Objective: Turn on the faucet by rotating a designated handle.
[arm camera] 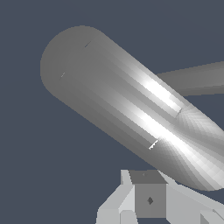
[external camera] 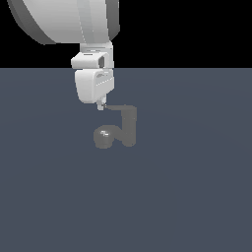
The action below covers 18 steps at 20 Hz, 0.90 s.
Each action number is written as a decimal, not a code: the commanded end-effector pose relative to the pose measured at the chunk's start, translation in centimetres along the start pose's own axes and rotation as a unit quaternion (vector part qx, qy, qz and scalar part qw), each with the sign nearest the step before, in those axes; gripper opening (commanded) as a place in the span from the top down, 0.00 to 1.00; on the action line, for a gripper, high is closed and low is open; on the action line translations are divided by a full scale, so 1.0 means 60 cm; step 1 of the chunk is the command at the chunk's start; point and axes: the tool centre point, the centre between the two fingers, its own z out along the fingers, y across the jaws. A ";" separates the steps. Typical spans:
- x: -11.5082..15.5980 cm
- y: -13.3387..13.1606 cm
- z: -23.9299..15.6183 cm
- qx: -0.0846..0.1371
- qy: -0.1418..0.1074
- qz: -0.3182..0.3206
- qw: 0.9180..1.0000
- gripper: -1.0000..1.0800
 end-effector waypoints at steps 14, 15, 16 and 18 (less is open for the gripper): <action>0.046 0.059 0.001 -0.003 0.001 0.005 1.000 1.00; 0.036 0.054 -0.001 -0.001 0.000 0.001 1.000 1.00; 0.045 0.056 -0.001 -0.001 0.000 0.001 1.000 1.00; 0.062 0.060 0.000 -0.001 0.000 0.001 1.000 1.00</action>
